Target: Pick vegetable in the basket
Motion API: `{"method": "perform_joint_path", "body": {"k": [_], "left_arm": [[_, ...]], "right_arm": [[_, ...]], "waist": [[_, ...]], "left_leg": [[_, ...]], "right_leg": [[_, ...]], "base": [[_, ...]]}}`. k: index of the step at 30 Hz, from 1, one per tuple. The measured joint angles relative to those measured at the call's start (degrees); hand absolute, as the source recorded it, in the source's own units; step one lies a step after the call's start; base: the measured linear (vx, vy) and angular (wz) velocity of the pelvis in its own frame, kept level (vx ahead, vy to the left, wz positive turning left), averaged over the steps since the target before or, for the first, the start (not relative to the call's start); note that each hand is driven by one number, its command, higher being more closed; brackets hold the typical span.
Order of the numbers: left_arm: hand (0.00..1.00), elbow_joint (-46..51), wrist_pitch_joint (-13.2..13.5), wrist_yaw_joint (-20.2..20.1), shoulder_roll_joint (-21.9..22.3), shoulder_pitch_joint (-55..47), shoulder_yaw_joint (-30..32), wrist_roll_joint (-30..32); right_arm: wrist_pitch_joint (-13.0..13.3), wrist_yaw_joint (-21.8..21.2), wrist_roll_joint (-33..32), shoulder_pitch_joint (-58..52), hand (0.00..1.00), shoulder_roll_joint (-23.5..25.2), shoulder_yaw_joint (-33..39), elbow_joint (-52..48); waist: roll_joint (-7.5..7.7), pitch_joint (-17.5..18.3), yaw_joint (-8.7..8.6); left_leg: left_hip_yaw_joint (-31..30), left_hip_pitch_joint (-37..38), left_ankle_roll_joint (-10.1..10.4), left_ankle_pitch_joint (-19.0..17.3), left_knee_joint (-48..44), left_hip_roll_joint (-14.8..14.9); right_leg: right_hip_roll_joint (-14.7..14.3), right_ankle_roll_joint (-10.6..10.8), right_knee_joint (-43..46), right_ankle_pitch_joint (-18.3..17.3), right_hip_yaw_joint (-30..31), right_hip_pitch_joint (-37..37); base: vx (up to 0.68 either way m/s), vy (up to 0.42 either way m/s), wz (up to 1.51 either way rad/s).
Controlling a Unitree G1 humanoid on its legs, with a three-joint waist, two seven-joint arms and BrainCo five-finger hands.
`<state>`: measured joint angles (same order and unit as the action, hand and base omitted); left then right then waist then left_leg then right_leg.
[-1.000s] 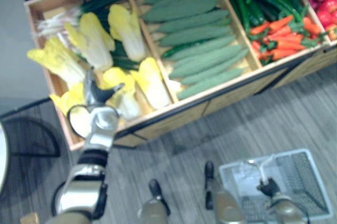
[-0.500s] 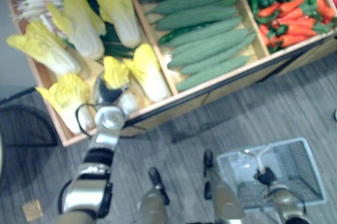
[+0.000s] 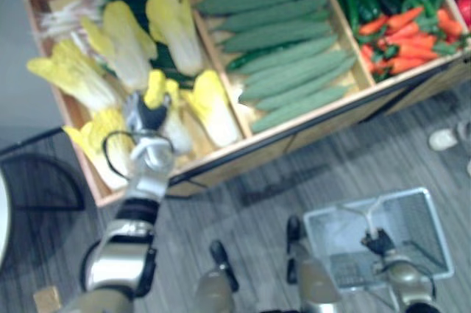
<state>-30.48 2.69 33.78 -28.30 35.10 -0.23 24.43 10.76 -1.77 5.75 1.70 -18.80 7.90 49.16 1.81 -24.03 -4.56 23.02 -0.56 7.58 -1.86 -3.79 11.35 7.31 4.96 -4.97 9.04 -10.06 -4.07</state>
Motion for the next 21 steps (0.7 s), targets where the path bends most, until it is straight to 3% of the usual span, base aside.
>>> {"method": "perform_joint_path", "body": {"k": [4,7,9,10,12,14,17,18,19,20,21], "left_arm": [[1.00,11.5,3.0,2.4,-2.4,-5.9,1.2,1.7],[1.00,22.1,6.4,3.1,-2.4,-14.6,5.1,3.4],[1.00,36.5,10.2,3.6,-2.0,-27.4,9.6,3.4],[1.00,38.1,10.9,3.5,-1.6,-29.1,9.7,3.3],[1.00,41.2,14.1,0.1,1.7,-32.6,9.1,2.6],[1.00,41.5,15.8,-3.0,4.2,-33.4,6.8,1.0],[1.00,41.5,18.7,-11.9,8.3,-33.8,-2.1,-1.8],[1.00,41.5,19.5,-14.4,9.6,-34.8,-4.6,-1.8],[1.00,41.4,19.9,-18.4,11.3,-36.1,-7.1,-1.8],[1.00,41.4,20.1,-21.5,11.3,-37.3,-9.1,-1.8],[1.00,41.4,20.2,-22.9,11.1,-37.7,-9.7,-1.8]], "right_arm": [[-0.1,0.1,1.1,-5.8,1.00,-0.2,2.9,-4.2],[-1.9,-0.1,3.1,-9.1,1.00,-0.2,2.7,-10.0],[-4.8,-1.8,5.2,-9.5,1.00,-2.4,0.4,-16.2],[-5.0,-2.5,5.8,-9.8,1.00,-2.7,0.4,-17.4],[-5.3,-3.6,8.7,-10.9,1.00,-3.0,0.7,-20.5],[-5.3,-4.2,10.5,-10.9,1.00,-3.0,0.7,-22.3],[-5.7,-6.1,12.7,-10.0,1.00,-3.0,-0.1,-24.1],[-6.4,-6.6,13.8,-9.0,1.00,-3.1,-0.8,-24.2],[-7.2,-7.5,14.6,-7.2,1.00,-3.7,-2.0,-24.2],[-7.6,-7.8,15.2,-5.1,1.00,-3.9,-3.8,-24.2],[-7.7,-8.0,15.7,-4.3,1.00,-3.8,-4.5,-24.5]], "waist": [[-2.65,4.6,0.24],[-3.52,9.2,0.80],[-4.12,11.6,4.23],[-4.14,12.3,4.44],[-3.72,14.5,3.18],[-3.46,14.6,3.12],[-2.33,14.9,2.98],[-2.28,15.1,2.91],[-2.87,15.1,3.14],[-3.13,15.1,3.39],[-2.85,15.2,3.35]], "left_leg": [[-0.1,3.1,-0.1,0.9,3.2,-0.6],[0.0,5.4,0.1,-0.2,3.2,-0.7],[-11.5,5.8,-0.8,-11.0,-4.6,-3.3],[-12.6,5.8,-1.2,-11.9,-5.4,-3.8],[-10.6,7.7,-1.8,-11.9,-5.4,-4.3],[-8.4,8.9,-2.0,-11.9,-5.2,-4.6],[-5.0,9.9,-2.6,-12.2,-5.2,-5.4],[-3.0,10.4,-2.8,-12.4,-5.1,-4.9],[-0.3,11.2,-3.1,-12.2,-5.2,-4.2],[2.1,12.0,-3.7,-11.9,-5.3,-3.0],[3.1,12.5,-3.8,-12.0,-5.4,-2.9]], "right_leg": [[-0.2,0.0,-1.0,-0.1,-1.2,2.7],[-0.8,0.0,-1.1,-1.3,1.4,3.5],[-3.3,-0.4,-1.1,-1.1,10.2,3.2],[-3.6,-0.6,-1.1,-0.9,11.3,3.2],[-3.7,0.0,-1.1,0.1,13.5,3.1],[-3.7,0.6,-1.1,1.1,15.6,3.0],[-3.5,0.2,-1.4,1.8,17.4,1.6],[-2.7,-2.8,-1.3,0.1,12.3,1.4],[-1.6,-8.0,0.4,-3.0,2.1,1.0],[-0.5,-11.9,4.3,-5.7,-5.7,-0.9],[0.6,-12.9,6.4,-6.3,-9.1,-1.7]], "base": [[-0.02,-0.002,0.09],[0.00,-0.005,-0.44],[-0.03,0.026,-1.79],[-0.03,0.066,-1.35],[0.04,0.063,-0.67],[0.03,0.055,-0.62],[-0.04,0.036,-0.61],[-0.02,0.052,-0.91],[-0.01,0.058,-1.35],[0.02,0.051,-1.33],[0.04,0.012,-1.26]]}}
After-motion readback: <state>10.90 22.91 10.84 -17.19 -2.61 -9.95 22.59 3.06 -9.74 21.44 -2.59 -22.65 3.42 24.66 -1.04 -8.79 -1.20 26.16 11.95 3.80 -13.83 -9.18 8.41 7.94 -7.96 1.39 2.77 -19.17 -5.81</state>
